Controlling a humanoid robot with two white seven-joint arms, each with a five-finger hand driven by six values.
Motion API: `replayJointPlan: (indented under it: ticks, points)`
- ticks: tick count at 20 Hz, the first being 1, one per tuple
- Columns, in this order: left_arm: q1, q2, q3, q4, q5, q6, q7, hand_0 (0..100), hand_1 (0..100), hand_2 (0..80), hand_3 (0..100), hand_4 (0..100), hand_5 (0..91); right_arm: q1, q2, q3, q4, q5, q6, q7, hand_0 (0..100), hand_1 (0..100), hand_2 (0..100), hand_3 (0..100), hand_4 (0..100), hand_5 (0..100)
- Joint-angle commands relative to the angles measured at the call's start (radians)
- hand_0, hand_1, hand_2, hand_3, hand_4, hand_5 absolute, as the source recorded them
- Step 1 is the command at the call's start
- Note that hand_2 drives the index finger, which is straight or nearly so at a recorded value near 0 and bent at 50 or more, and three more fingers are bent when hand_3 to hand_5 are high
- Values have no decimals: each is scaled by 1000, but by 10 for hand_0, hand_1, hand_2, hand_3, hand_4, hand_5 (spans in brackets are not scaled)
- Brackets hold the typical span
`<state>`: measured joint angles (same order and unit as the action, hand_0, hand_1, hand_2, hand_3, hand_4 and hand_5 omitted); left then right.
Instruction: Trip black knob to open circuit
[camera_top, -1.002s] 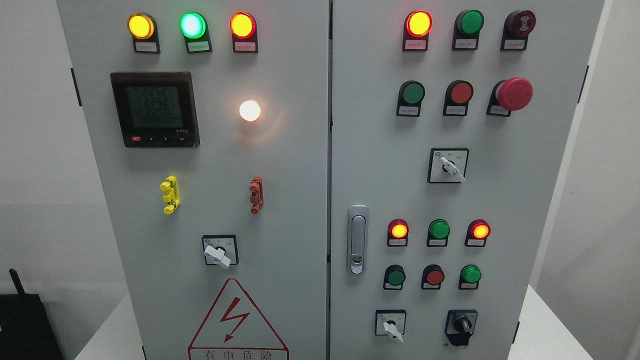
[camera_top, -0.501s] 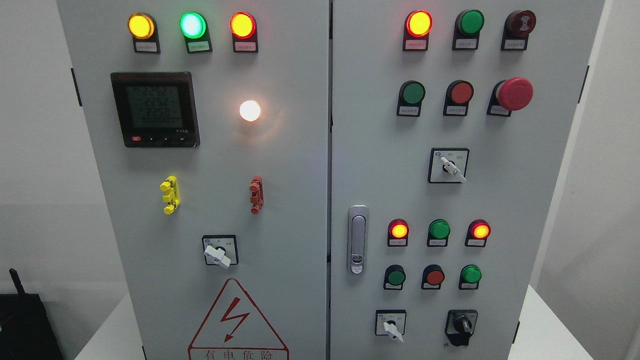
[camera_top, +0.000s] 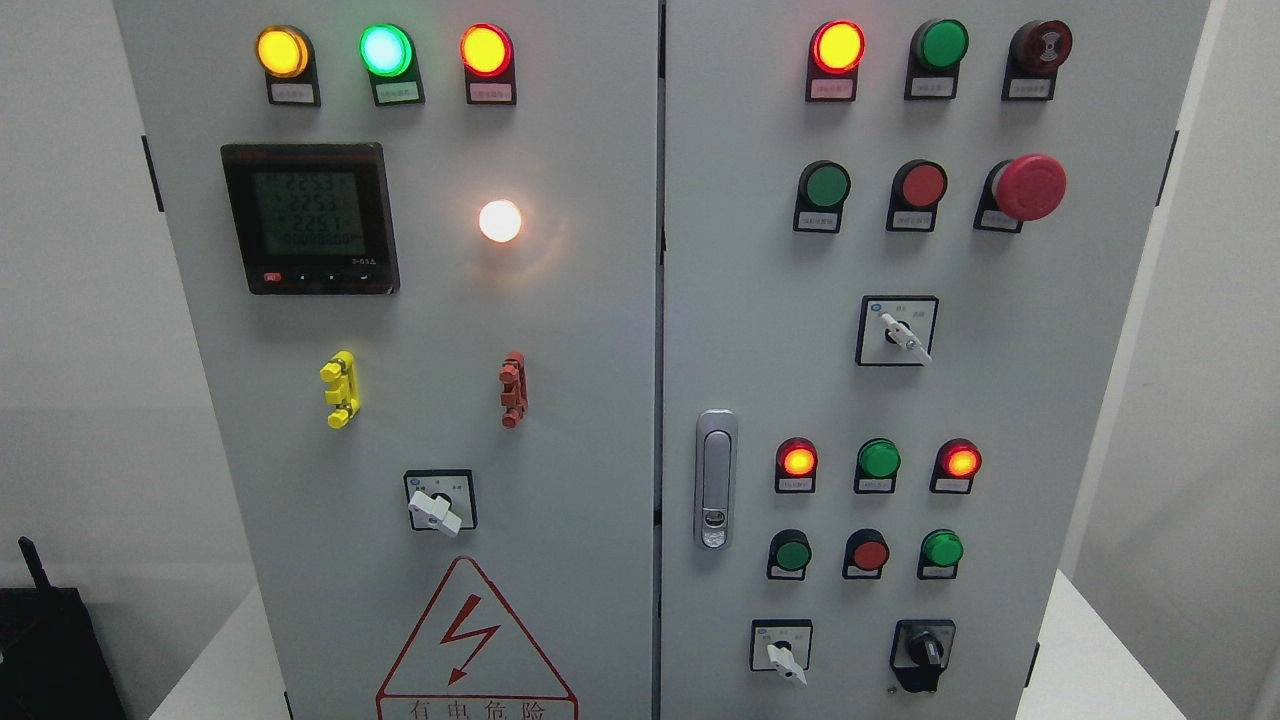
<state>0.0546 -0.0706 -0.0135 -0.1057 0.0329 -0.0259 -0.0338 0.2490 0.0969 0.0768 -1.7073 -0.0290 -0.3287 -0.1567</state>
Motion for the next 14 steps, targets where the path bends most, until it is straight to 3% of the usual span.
replayJointPlan:
  ticks: [1, 14]
  points:
    - [-4, -2, 1, 0, 2, -3, 0, 120, 389, 0, 0, 0, 0, -23, -6, -8, -41, -12, 13, -3, 0, 48, 0, 1000, 995, 970]
    - [-2, -2, 1, 0, 2, -3, 0, 120, 389, 0, 0, 0, 0, -120, -13, -31, -61, -38, 89, -3, 0, 42, 0, 1000, 998, 971]
